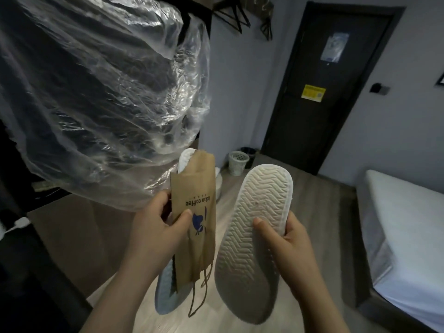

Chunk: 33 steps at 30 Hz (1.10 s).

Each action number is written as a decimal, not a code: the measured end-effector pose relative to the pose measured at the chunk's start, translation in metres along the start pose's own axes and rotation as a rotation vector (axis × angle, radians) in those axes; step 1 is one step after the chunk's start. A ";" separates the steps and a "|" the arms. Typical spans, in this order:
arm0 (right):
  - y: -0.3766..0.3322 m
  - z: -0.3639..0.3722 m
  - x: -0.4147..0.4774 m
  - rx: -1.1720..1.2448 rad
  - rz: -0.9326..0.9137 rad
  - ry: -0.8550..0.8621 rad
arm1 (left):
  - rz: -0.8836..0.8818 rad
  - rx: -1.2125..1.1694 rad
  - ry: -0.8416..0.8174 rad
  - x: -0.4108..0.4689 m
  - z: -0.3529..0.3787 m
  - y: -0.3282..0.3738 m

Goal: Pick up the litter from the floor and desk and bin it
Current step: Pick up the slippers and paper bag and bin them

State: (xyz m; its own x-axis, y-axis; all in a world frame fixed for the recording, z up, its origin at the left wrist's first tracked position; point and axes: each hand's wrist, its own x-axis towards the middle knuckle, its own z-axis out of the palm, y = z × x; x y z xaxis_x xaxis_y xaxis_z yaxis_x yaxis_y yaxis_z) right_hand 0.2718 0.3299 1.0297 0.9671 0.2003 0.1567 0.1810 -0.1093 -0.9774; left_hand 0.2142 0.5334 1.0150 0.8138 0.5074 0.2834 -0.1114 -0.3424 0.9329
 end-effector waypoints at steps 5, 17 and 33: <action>0.023 -0.008 0.065 0.000 0.015 0.048 | 0.024 0.015 -0.035 0.064 0.044 -0.021; 0.057 -0.067 0.267 0.032 -0.003 0.108 | 0.125 0.060 -0.084 0.242 0.180 -0.016; 0.110 -0.066 0.531 -0.057 0.031 0.193 | 0.131 -0.044 -0.201 0.493 0.304 -0.086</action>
State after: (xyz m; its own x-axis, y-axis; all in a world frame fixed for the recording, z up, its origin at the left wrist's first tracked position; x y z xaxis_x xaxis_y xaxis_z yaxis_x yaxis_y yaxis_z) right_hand 0.8167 0.3603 1.0150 0.9877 0.0066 0.1560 0.1549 -0.1684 -0.9735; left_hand 0.7980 0.5727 1.0067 0.8873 0.2919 0.3570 -0.2447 -0.3581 0.9010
